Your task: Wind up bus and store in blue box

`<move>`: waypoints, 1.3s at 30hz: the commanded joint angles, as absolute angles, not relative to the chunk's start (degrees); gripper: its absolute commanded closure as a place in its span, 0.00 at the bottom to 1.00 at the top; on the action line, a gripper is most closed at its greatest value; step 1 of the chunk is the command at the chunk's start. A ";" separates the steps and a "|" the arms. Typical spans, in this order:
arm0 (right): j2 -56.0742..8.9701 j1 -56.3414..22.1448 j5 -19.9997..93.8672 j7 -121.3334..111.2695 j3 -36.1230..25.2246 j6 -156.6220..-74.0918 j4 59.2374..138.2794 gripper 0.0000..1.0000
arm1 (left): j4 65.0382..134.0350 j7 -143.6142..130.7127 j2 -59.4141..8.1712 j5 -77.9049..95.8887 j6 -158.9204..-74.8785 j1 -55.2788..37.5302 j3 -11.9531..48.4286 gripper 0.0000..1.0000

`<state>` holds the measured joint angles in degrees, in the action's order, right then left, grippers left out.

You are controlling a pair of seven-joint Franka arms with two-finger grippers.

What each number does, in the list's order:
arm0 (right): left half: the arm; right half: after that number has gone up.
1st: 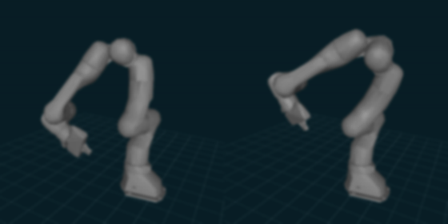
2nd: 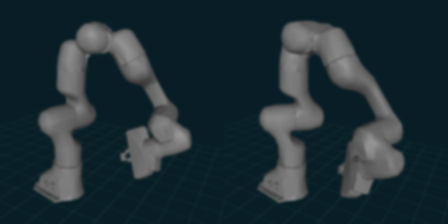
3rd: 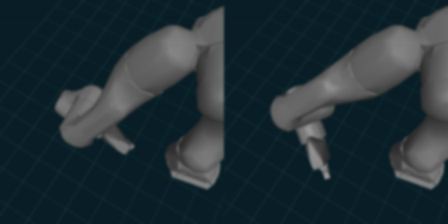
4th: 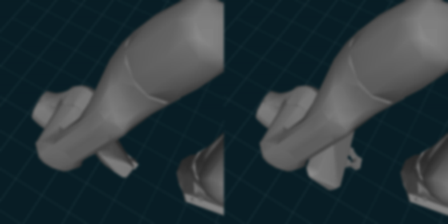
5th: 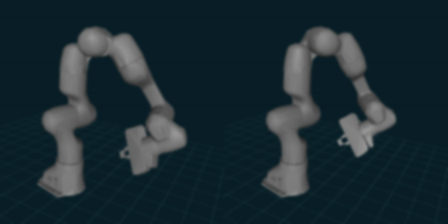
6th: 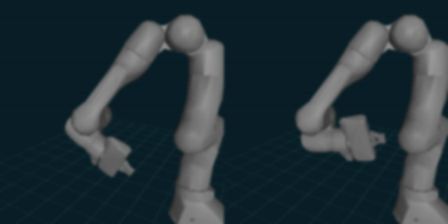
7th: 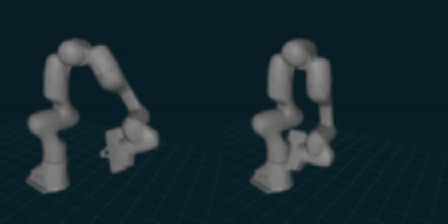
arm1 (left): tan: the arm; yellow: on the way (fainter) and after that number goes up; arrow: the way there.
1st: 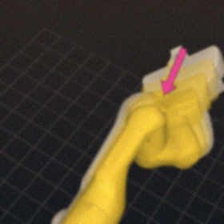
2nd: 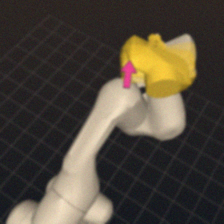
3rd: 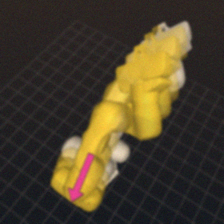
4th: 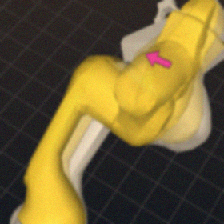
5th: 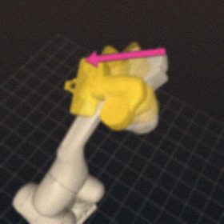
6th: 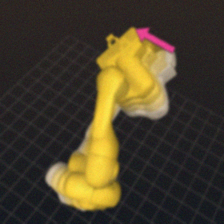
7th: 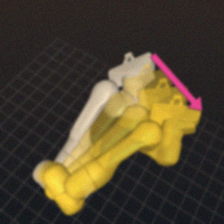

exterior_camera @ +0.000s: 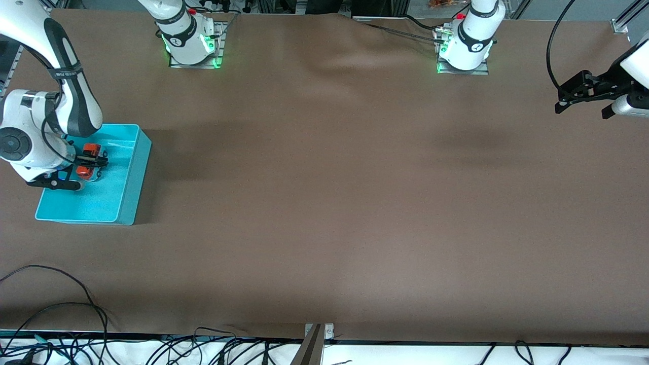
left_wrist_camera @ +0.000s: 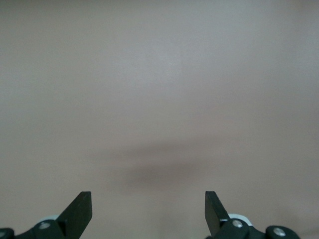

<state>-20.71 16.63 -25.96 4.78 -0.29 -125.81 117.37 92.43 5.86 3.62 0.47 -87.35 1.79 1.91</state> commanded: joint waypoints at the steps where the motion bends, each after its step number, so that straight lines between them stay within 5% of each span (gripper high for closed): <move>1: -16.79 16.96 -26.63 5.89 2.28 -120.15 116.54 0.00 | 90.97 5.45 3.08 1.23 -86.13 2.20 1.93 0.00; 23: -4.49 15.03 -11.53 6.85 8.17 -112.06 114.70 0.00 | 90.97 5.45 3.08 1.23 -86.13 2.20 1.93 0.00; 39: -5.27 6.77 0.96 7.91 4.75 -94.66 97.92 0.00 | 91.05 5.45 3.08 1.23 -86.13 2.20 1.85 0.00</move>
<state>-3.67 10.52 -1.87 6.94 7.27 -98.69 102.93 92.42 5.86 3.57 0.47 -87.35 1.86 1.90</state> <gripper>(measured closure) 0.000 0.000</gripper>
